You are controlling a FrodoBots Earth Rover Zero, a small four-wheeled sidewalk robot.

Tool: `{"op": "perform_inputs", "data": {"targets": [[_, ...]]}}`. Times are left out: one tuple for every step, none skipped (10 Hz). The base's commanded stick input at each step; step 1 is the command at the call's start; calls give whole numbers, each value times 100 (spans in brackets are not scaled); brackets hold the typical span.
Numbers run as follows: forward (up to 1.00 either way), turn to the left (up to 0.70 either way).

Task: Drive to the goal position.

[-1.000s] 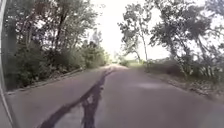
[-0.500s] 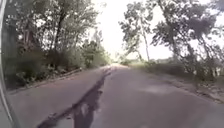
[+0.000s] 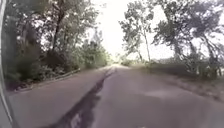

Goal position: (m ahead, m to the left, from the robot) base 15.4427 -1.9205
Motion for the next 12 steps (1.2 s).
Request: {"op": "perform_inputs", "data": {"targets": [[70,0],[70,0],[70,0],[70,0],[70,0],[70,0],[70,0],[70,0],[70,0],[70,0],[70,0],[70,-1]]}}
